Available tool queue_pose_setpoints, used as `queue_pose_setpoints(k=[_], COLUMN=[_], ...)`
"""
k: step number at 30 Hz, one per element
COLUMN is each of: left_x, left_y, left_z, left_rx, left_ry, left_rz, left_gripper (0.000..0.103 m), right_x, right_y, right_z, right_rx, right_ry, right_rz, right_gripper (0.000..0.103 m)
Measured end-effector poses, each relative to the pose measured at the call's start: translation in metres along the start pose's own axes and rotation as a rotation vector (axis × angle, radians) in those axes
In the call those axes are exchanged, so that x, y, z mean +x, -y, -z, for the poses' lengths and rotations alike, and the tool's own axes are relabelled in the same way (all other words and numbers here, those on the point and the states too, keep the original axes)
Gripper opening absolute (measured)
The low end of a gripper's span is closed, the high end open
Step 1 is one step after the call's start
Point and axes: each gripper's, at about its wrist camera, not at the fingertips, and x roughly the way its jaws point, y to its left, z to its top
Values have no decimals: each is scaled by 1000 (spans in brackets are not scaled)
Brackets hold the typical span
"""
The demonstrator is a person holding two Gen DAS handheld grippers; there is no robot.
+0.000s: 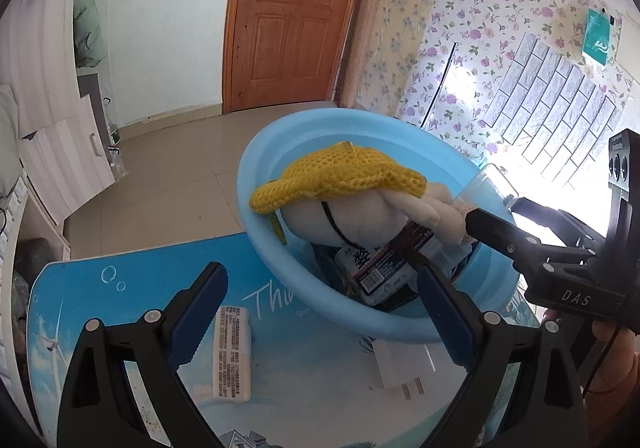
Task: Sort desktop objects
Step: 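Open the left tool to drop the plush toy into the basin, then lower the toothpick box into the basin and open the right tool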
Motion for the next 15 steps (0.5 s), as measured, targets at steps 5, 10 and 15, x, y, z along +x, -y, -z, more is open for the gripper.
queue_pose_setpoints(k=[5, 10, 15], left_x=[-16, -34, -52], left_y=[-2, -8, -16], left_z=[13, 24, 41], left_rx=[-1, -15, -32], left_ry=[13, 23, 22], left_rz=[-10, -28, -38], left_gripper=[96, 96, 96], right_x=[-10, -21, -35], right_y=[-4, -8, -13], right_z=[6, 14, 21], right_rx=[0, 11, 13], right_ry=[-10, -25, -28], right_rz=[42, 49, 56], right_gripper=[97, 97, 97])
